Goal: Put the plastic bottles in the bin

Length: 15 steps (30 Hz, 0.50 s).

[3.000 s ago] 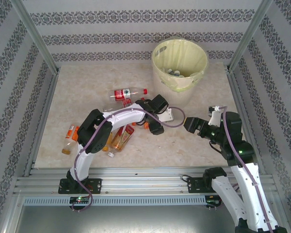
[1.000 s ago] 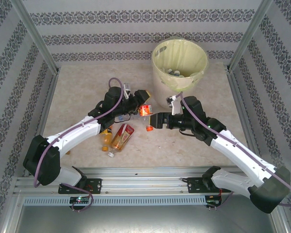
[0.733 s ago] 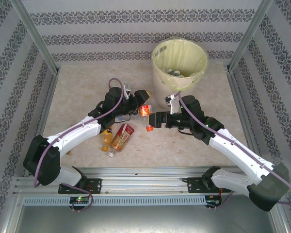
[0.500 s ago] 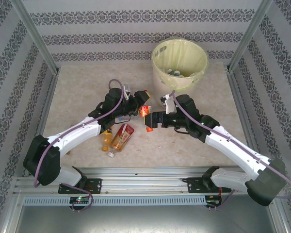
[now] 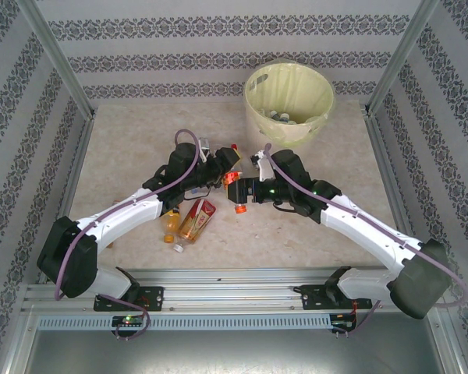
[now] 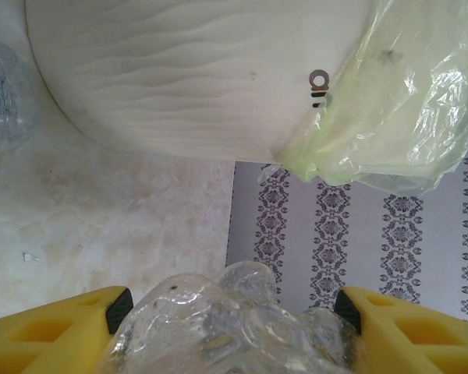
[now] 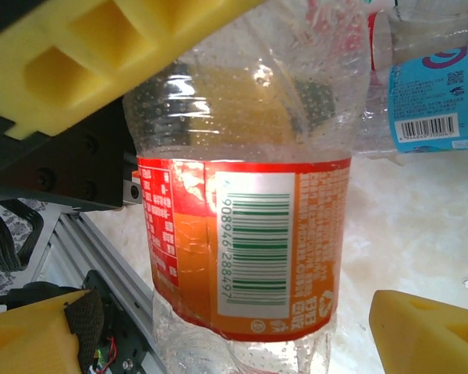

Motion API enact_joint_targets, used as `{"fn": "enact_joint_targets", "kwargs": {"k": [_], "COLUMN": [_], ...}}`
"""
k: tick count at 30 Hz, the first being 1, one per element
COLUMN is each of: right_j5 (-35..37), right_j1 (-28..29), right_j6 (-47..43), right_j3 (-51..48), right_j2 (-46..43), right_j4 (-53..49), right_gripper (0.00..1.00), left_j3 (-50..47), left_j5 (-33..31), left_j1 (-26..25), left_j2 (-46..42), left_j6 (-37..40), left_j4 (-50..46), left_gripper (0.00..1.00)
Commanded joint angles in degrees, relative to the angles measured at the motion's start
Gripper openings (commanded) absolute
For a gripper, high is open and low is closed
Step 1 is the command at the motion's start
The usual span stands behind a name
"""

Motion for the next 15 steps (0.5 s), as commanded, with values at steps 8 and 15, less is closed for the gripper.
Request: {"fn": "enact_joint_targets", "kwargs": {"k": [8, 15], "right_j5": [1.0, 2.2], "right_j1": [0.8, 1.2], "right_j6": [-0.9, -0.2], "right_j3": [1.4, -0.2], "right_j2": [2.5, 1.8], "right_j4": [3.3, 4.6], "right_gripper": [0.87, 0.68], "left_j3": [-0.6, -0.2], "left_j5": [1.3, 1.5], "left_j1": [-0.5, -0.5], "left_j2": [-0.3, -0.6], "left_j6": [-2.1, -0.9], "left_j4": [4.8, 3.1], "left_gripper": [0.41, 0.42]}}
